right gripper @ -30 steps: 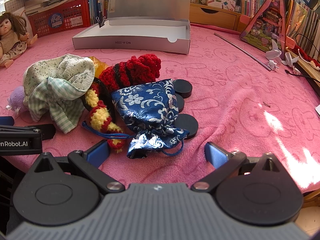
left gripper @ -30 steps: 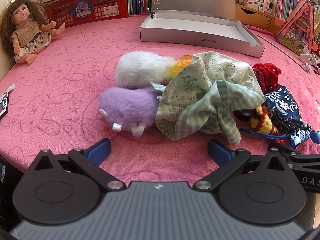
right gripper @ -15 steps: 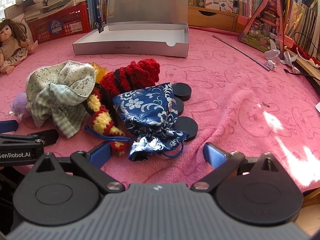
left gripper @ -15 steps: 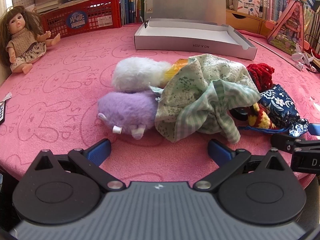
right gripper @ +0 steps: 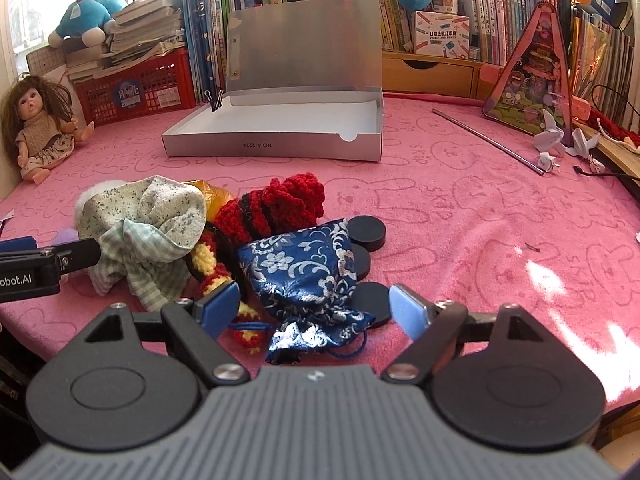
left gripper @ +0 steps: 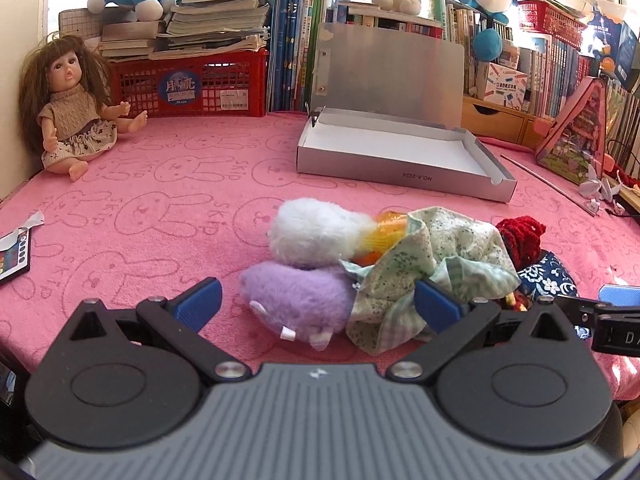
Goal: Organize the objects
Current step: 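Grasp the blue floral pouch with the right gripper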
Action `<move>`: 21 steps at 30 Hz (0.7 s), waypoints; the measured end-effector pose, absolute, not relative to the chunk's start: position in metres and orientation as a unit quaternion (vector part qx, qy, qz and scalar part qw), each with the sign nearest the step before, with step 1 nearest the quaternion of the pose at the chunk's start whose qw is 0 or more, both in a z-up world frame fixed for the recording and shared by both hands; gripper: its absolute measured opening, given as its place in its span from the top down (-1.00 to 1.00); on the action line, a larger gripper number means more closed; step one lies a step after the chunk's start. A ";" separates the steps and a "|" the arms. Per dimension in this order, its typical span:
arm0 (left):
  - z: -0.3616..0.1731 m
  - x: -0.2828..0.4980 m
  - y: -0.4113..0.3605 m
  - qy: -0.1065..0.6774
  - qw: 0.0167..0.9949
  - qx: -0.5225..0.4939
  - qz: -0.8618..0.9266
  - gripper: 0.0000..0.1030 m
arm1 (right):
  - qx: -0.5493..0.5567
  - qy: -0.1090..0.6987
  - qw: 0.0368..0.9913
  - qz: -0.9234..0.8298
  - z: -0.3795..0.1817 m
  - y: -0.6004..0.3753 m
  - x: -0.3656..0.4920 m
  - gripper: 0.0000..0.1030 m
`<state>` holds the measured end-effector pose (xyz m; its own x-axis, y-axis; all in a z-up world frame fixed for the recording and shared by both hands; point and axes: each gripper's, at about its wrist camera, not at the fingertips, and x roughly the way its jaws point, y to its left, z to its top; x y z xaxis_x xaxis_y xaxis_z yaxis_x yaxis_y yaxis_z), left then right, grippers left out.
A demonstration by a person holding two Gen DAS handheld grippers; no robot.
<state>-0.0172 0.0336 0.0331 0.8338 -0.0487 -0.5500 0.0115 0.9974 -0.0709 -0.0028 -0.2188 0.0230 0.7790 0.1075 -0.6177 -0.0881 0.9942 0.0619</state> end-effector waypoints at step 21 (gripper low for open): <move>0.003 0.001 0.041 0.325 0.944 -0.044 -0.022 -0.69 | -0.014 0.346 0.936 0.056 0.005 -0.202 0.016 -0.48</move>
<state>0.0012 0.0413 0.0032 0.7875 -0.0694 -0.6124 0.0120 0.9952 -0.0973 0.0161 -0.2019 0.0046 0.7543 0.0950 -0.6497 -0.1144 0.9934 0.0124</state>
